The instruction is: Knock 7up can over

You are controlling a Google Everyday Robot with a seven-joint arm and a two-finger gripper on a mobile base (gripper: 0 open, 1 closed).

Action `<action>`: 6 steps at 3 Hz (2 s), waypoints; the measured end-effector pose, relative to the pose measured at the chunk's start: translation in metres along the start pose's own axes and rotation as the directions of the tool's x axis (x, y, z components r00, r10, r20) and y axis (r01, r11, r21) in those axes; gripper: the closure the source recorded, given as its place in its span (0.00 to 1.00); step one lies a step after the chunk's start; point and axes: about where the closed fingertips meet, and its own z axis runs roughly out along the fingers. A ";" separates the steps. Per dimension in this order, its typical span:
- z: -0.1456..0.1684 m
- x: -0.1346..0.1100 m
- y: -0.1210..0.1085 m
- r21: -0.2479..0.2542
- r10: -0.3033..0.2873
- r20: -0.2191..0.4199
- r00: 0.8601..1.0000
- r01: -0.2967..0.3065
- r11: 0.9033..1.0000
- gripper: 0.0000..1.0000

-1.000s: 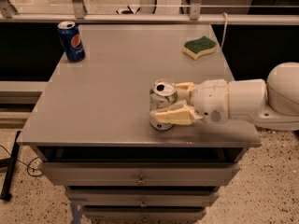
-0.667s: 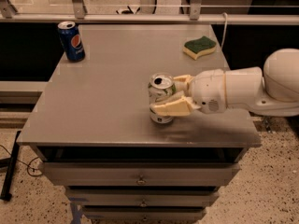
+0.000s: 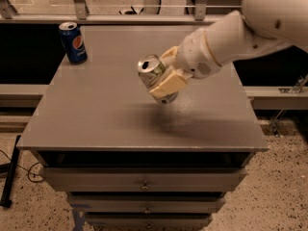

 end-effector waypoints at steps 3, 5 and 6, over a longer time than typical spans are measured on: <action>0.109 -0.010 0.054 -0.279 -0.449 -0.424 0.787 0.359 0.891 0.82; 0.117 -0.001 0.051 -0.323 -0.517 -0.504 0.692 0.404 0.856 0.36; 0.120 0.004 0.046 -0.344 -0.538 -0.529 0.657 0.413 0.843 0.12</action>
Offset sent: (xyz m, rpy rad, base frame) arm -0.0068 0.0762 -0.0914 -0.8361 -0.2439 0.3729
